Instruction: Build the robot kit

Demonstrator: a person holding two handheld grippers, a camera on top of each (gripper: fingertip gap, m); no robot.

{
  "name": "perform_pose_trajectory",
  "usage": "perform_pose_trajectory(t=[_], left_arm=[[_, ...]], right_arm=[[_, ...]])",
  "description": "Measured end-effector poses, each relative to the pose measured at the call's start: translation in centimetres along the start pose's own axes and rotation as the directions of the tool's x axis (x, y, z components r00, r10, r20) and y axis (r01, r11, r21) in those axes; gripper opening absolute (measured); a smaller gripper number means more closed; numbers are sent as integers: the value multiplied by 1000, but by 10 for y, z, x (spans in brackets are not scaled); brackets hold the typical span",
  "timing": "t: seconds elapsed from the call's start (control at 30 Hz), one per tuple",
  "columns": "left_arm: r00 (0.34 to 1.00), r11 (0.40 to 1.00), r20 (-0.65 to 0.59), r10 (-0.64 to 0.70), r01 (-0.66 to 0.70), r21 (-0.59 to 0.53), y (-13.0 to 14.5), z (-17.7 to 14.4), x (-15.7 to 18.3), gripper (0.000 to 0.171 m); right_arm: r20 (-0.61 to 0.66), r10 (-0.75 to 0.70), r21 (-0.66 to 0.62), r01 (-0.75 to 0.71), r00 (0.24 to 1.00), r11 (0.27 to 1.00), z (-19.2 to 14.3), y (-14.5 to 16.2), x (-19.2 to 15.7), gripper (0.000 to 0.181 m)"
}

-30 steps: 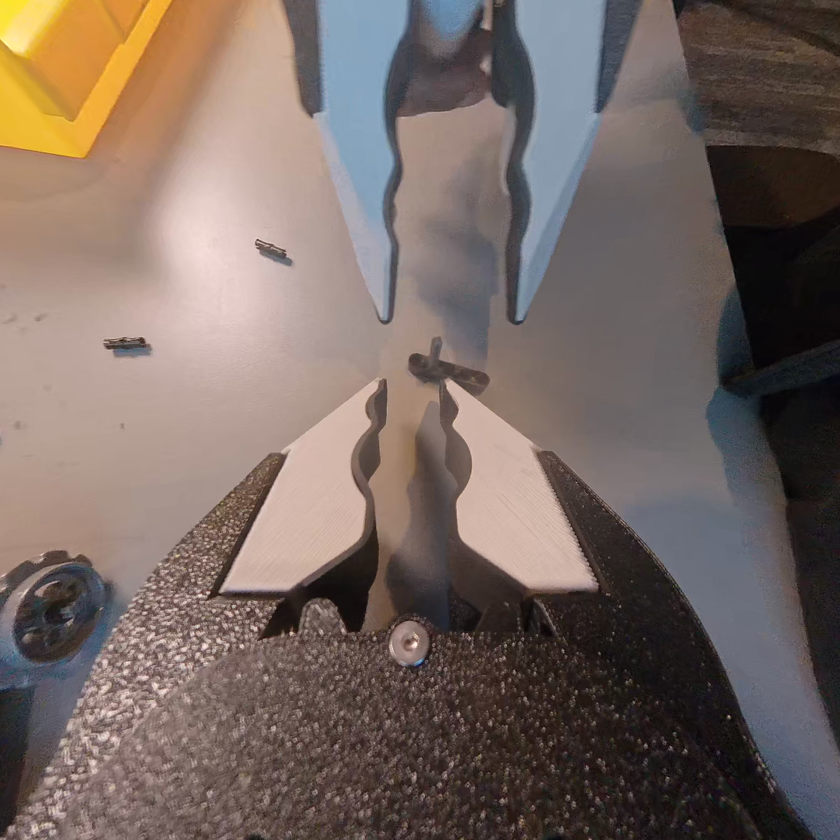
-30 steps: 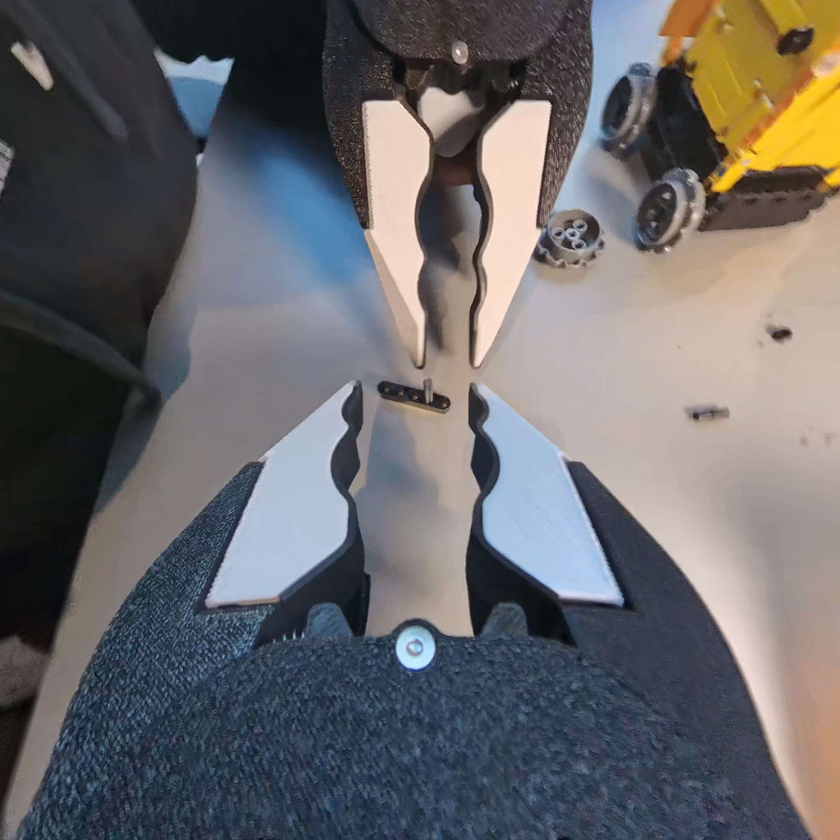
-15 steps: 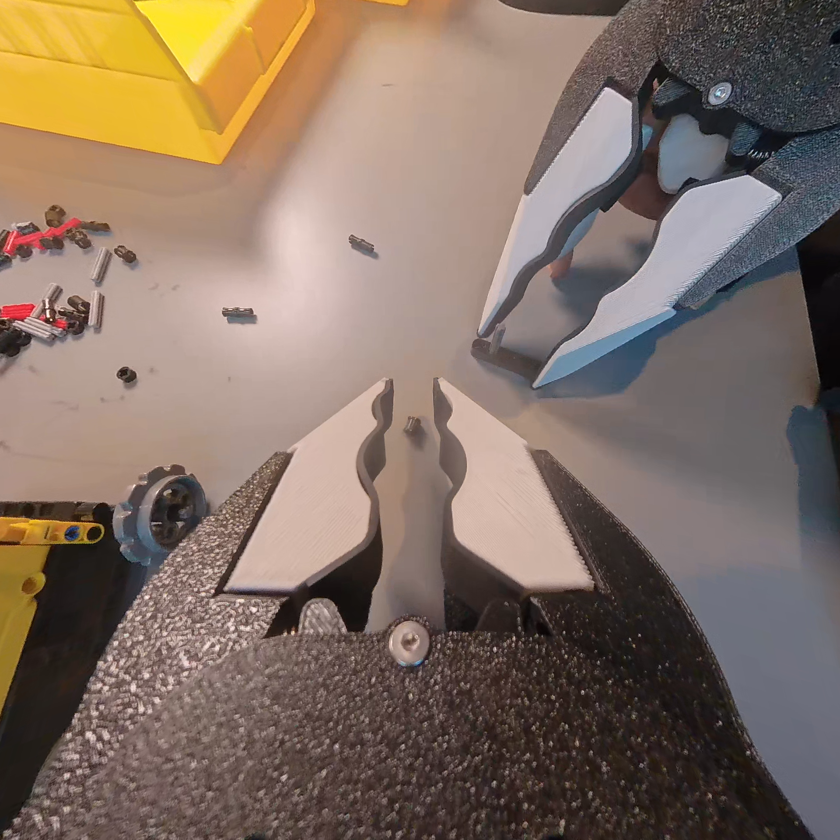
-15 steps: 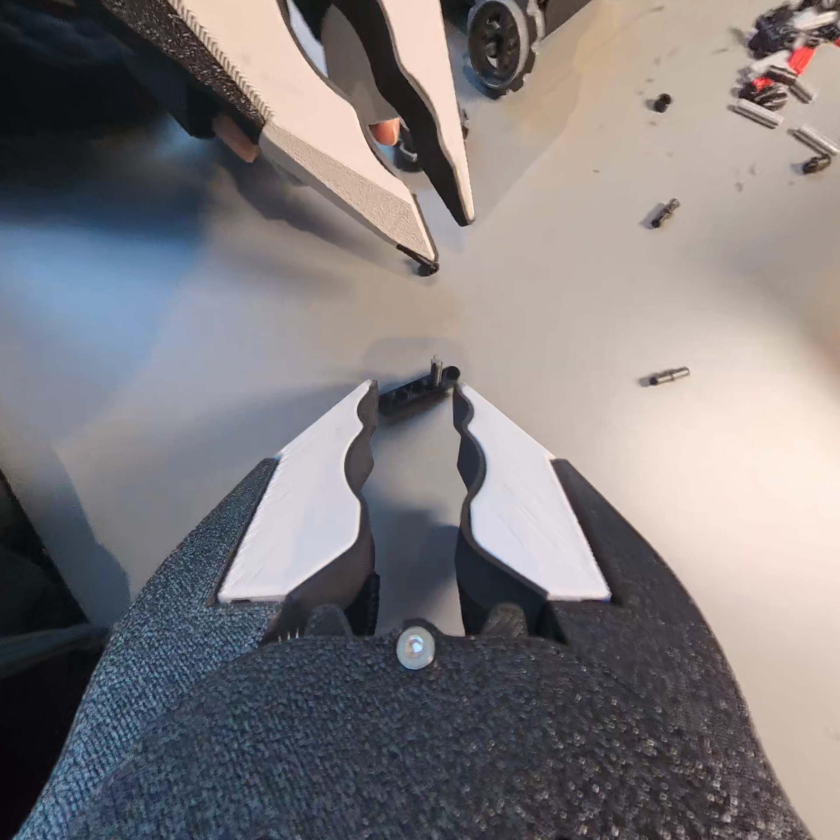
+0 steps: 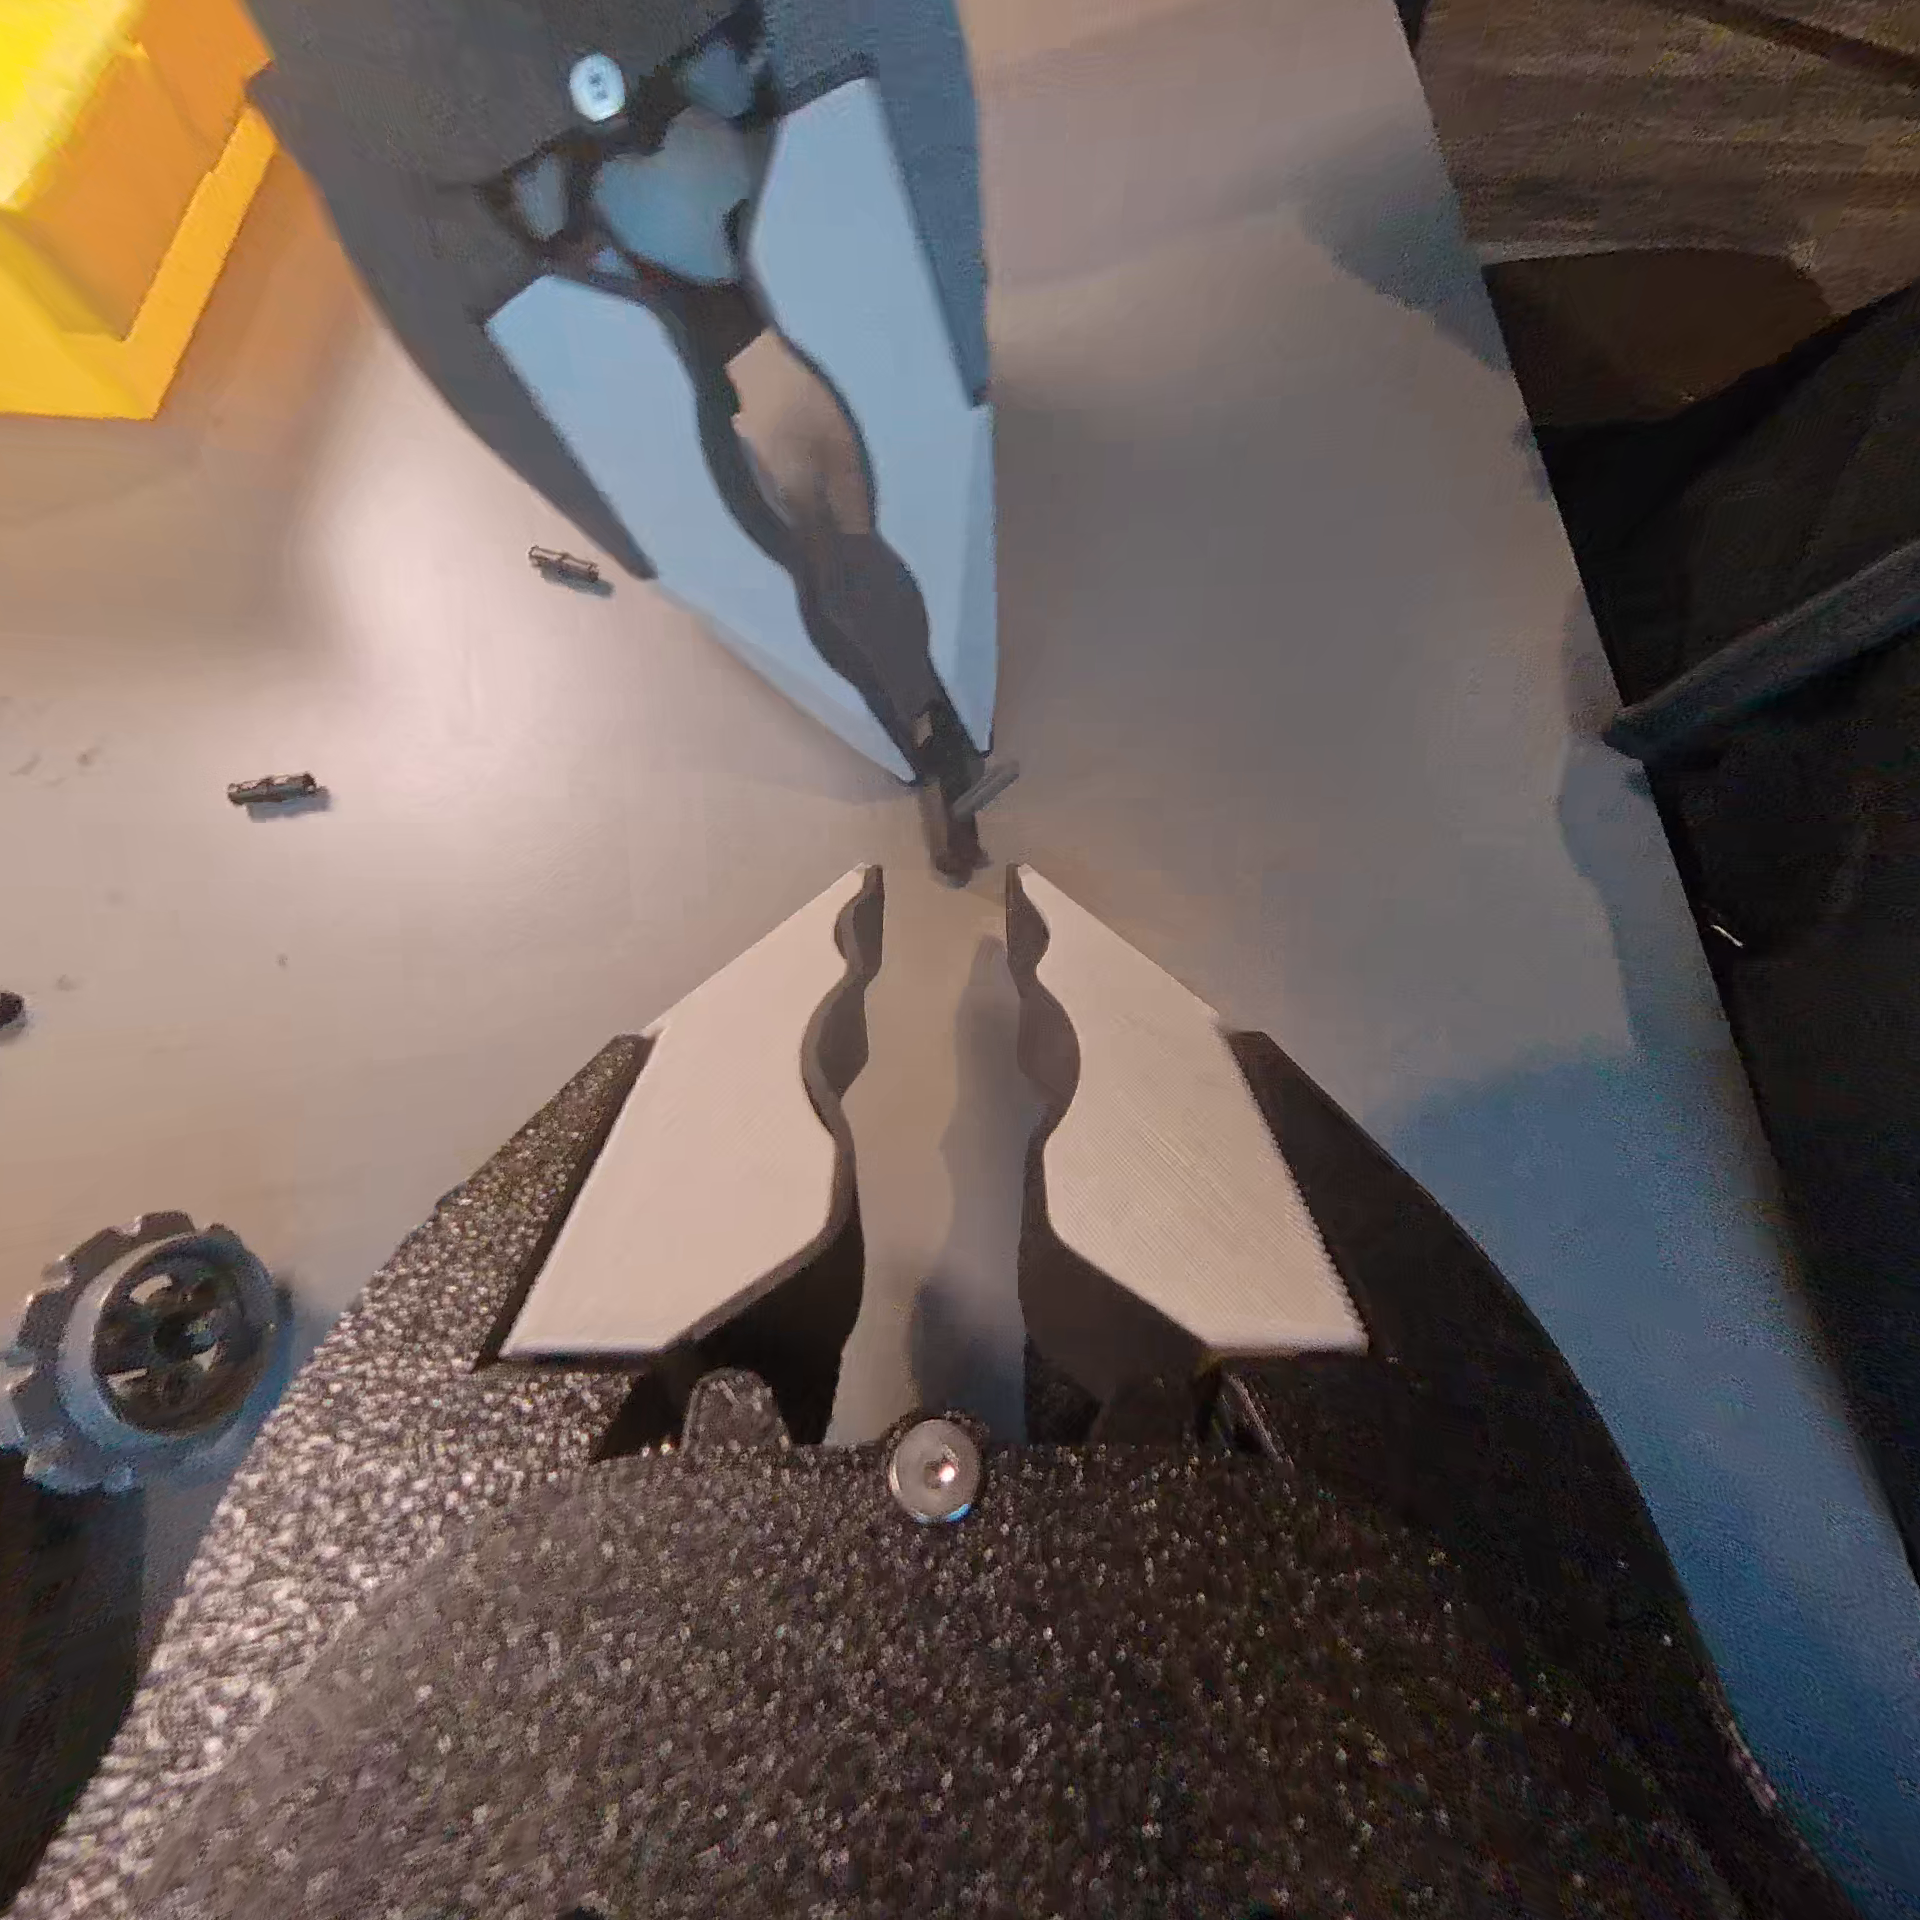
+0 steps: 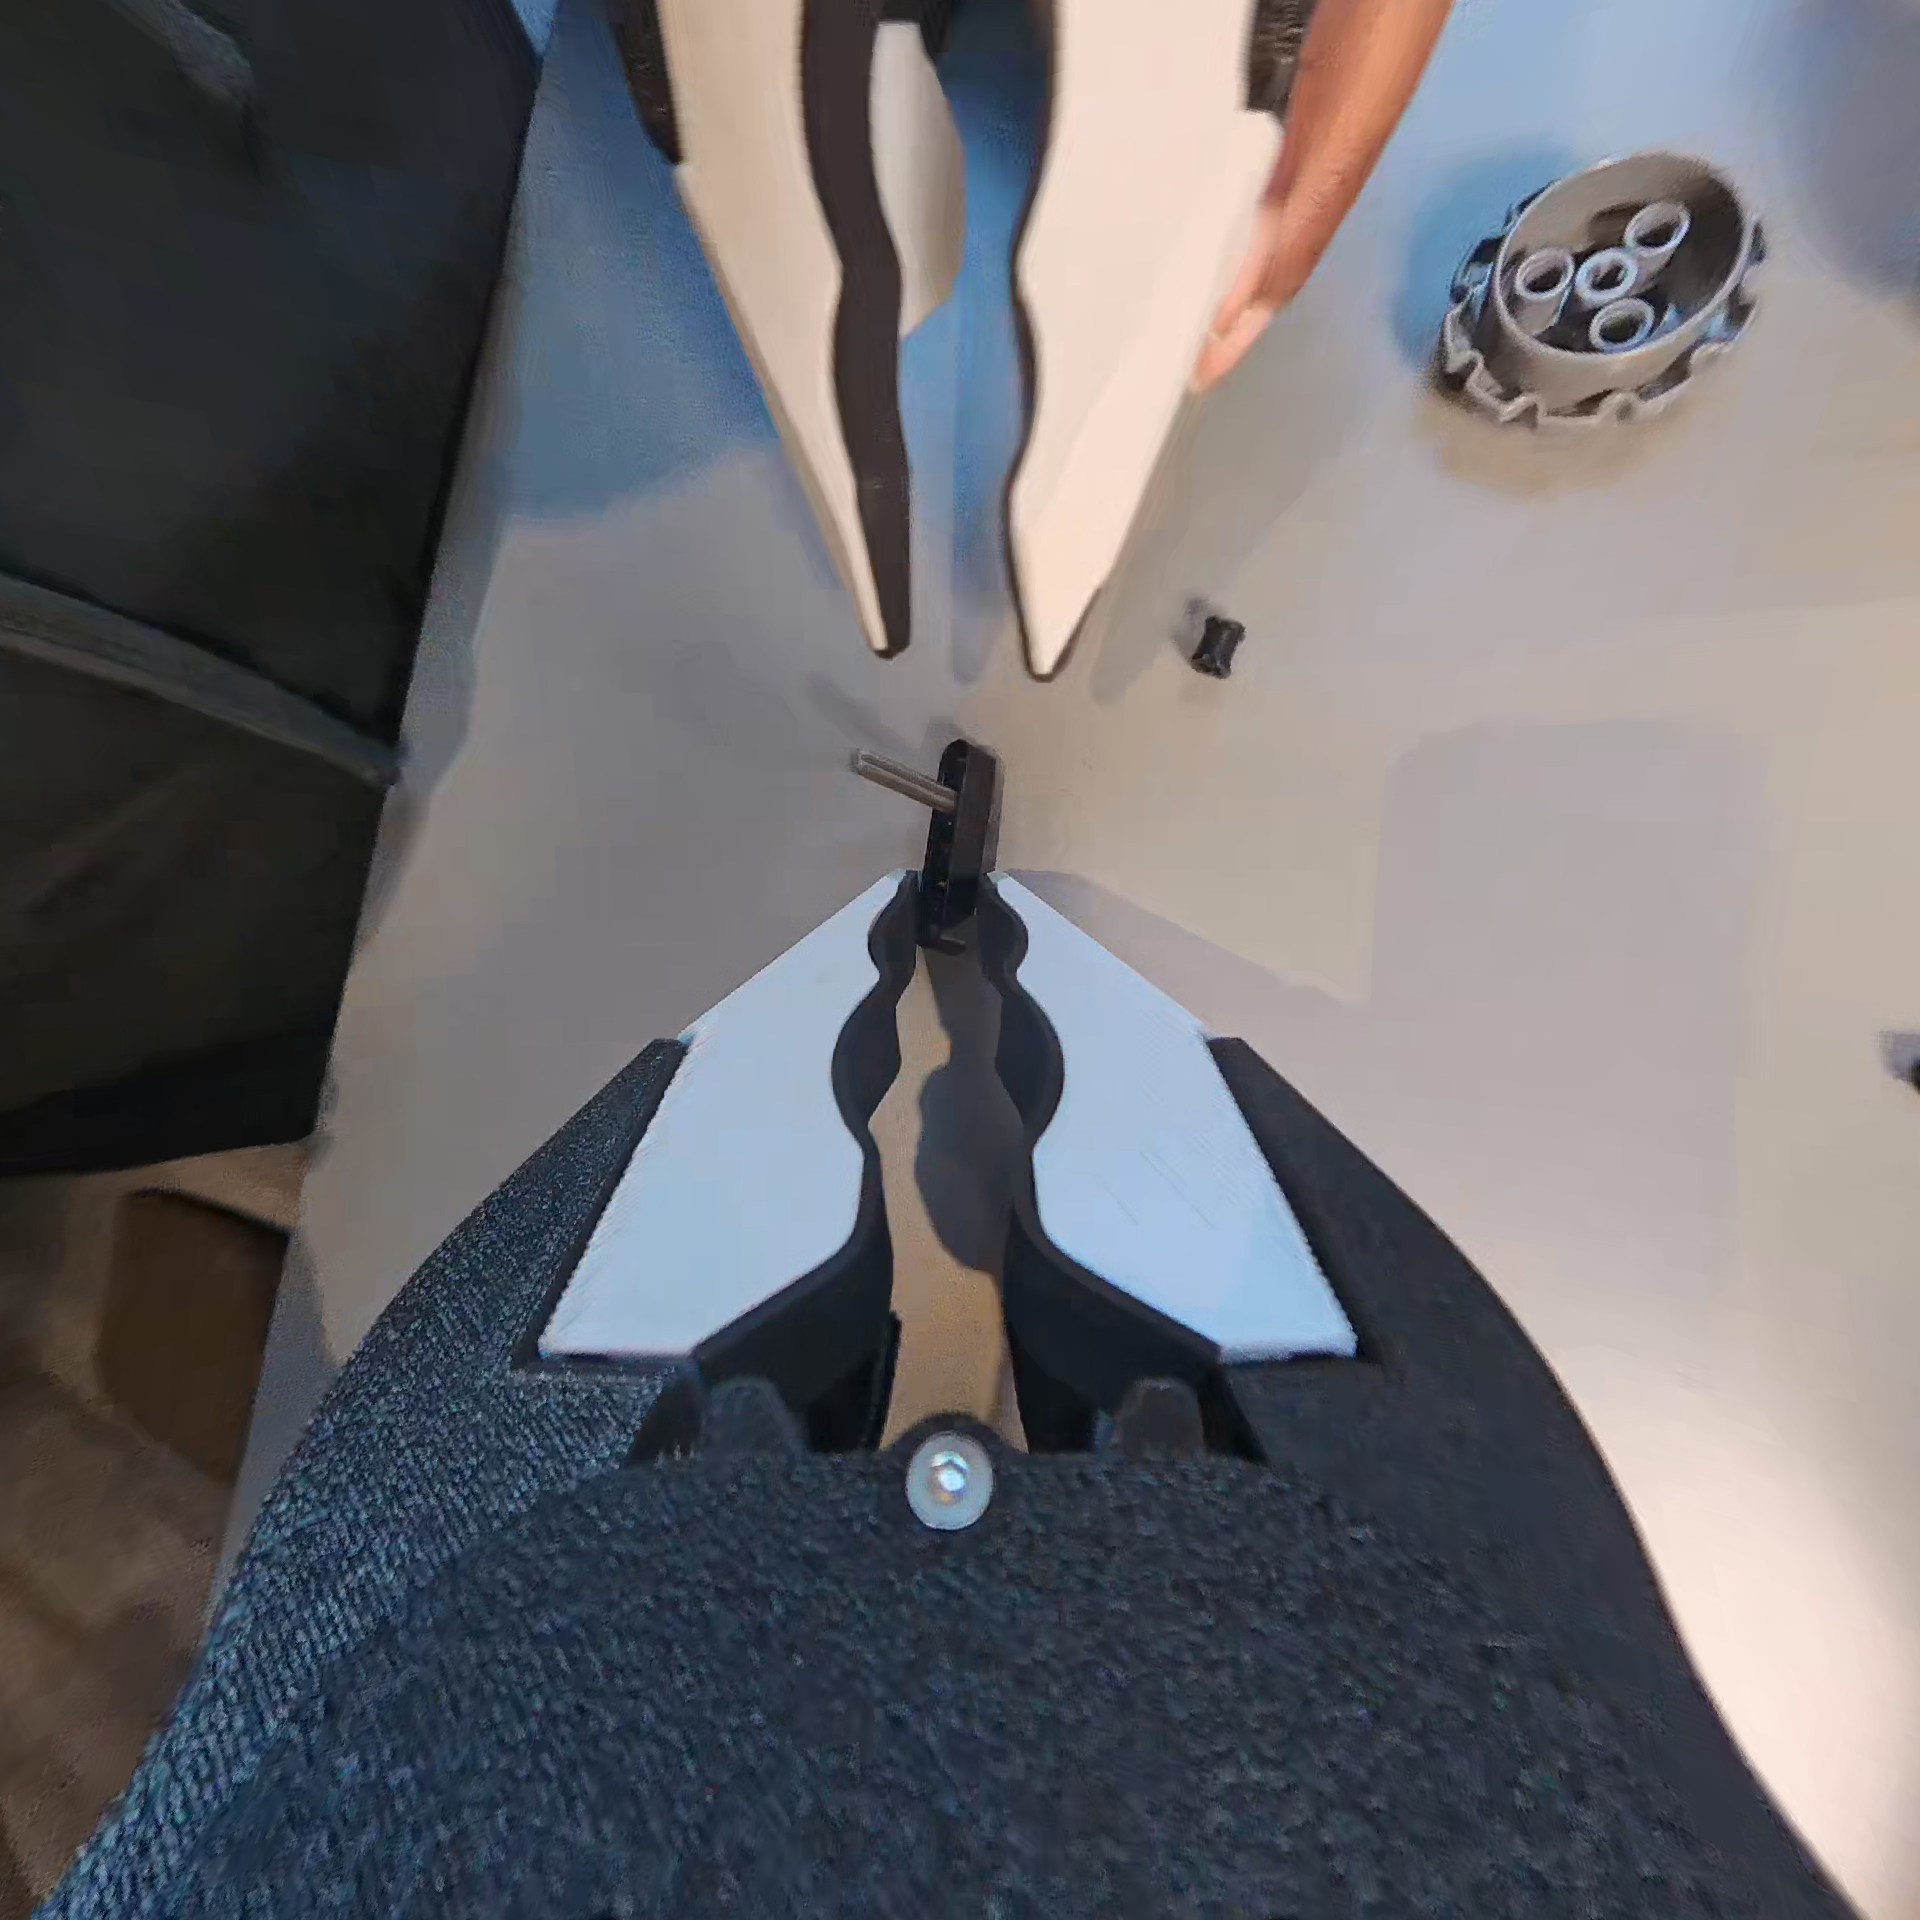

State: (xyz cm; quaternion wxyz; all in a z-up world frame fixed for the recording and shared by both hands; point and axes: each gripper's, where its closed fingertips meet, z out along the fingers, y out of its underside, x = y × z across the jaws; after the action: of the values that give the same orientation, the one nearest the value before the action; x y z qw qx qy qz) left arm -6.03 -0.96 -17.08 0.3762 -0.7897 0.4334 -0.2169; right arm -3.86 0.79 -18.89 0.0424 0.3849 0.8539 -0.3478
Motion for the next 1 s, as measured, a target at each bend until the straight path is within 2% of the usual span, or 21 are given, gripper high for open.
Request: perform_pose_trajectory(t=[0.13, 0.23, 0.27, 0.37, 0.53, 0.7, 0.87, 1.0], left_arm=[[998, 998, 43, 47, -45, -51, 3, 12, -1, 20], [997, 996, 52, 52, -47, -80, 5, 19, -3, 14], [997, 995, 53, 53, -49, -85, 5, 20, -3, 8], [998, 996, 55, 38, -34, -86, 4, 22, -5, 6], [1000, 996, 27, 7, -4, -94, 5, 21, -5, 5], [1000, 994, 5, -8, 8, -107, 6, 20, -7, 5], [1000, 993, -24, -2, 0, -116, 7, 19, -8, 5], [1000, 994, -18, -3, 1, -112, 9, 19, -9, 5]], right_arm=[[95, 64, -36, -61, 993, 997, -1, 0, 0, 11], [96, 66, -37, -62, 993, 997, -1, -1, 1, 11], [84, 64, -28, -62, 994, 998, -1, -1, 2, 12], [-4, 37, 32, -37, 999, 999, -5, -3, 7, 19], [-232, -111, 117, 141, 966, 983, -11, -1, 6, 27], [-360, -109, 110, 158, 926, 981, -9, 4, 5, 23], [-345, -106, 61, 135, 933, 989, -4, 3, 7, 21], [-330, -96, 42, 116, 939, 992, -3, 0, 13, 12]])
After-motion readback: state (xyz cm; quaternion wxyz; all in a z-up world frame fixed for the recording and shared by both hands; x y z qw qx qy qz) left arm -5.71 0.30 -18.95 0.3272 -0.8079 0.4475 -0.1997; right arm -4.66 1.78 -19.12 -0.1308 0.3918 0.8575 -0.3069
